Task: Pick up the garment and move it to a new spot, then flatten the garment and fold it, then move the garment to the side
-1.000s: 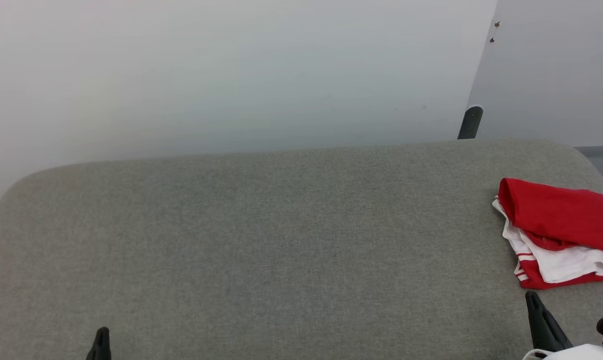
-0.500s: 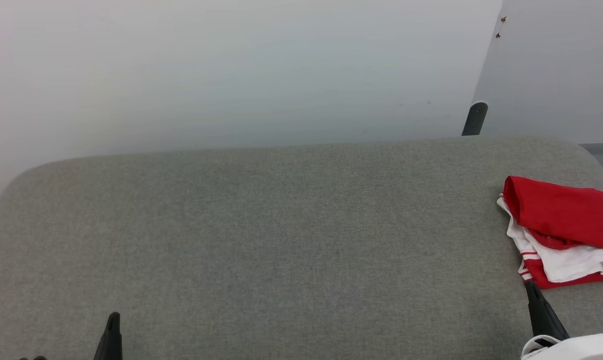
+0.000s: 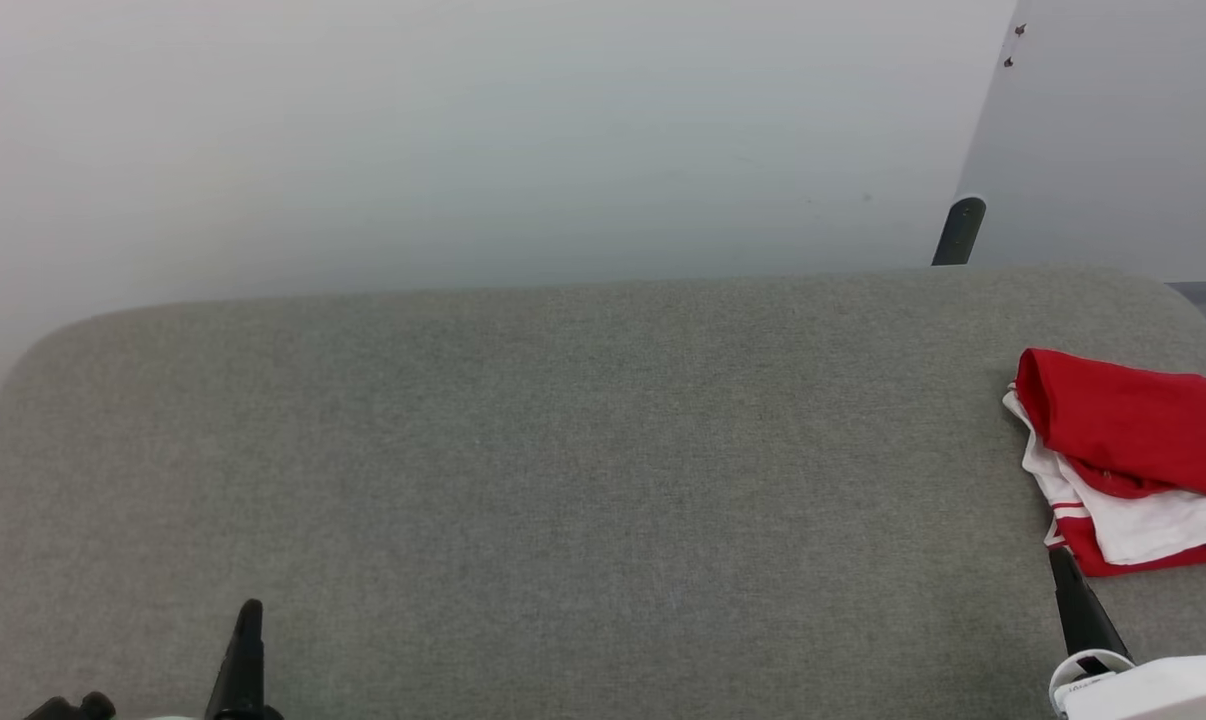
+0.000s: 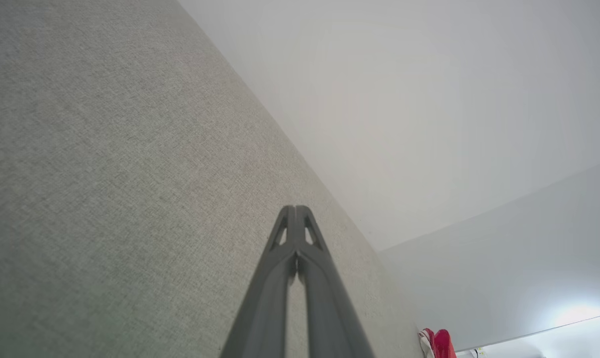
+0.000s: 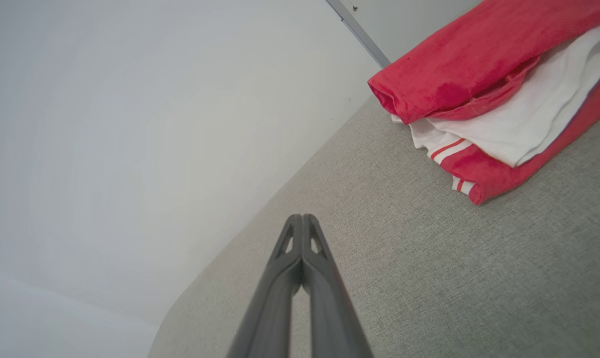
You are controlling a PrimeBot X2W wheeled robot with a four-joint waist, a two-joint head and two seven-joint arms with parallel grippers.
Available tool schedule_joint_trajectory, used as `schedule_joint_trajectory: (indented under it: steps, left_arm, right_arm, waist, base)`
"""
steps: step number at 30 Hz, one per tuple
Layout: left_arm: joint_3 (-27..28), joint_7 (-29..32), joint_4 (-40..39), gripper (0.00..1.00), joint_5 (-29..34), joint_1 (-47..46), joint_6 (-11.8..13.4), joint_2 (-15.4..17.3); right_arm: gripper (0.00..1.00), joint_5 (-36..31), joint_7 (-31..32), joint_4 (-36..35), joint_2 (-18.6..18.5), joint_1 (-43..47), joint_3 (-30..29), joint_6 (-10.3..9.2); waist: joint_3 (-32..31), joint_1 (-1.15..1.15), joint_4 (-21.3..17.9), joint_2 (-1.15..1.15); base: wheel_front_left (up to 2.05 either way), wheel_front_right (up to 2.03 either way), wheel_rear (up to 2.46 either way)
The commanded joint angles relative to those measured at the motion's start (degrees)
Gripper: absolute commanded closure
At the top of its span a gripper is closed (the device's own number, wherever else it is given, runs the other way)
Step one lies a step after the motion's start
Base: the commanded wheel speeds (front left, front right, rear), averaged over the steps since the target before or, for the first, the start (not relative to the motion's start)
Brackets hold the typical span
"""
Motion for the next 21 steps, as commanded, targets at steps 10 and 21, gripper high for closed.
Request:
schedule_joint_trajectory:
  steps: [10, 21]
  left_arm:
    - [-0.1, 1.7, -0.1, 1.0, -6.3, -2.8, -0.2, -0.7]
    - [-0.4, 3.4, 0.2, 1.0, -11.7, -4.3, -0.2, -1.6]
  right_arm:
    - [1.0, 7.8, 1.2, 0.0, 0.4, -2.4, -0.5, -0.01]
    - [1.0, 14.4, 2.2, 0.5, 0.8, -3.3, -0.8, -0.02]
  waist:
    - [0.5, 0.0, 0.3, 0.0]
    - [1.0, 0.0, 0.7, 0.0]
  base:
    - [0.0, 0.0, 0.0]
    - [0.0, 0.0, 0.0]
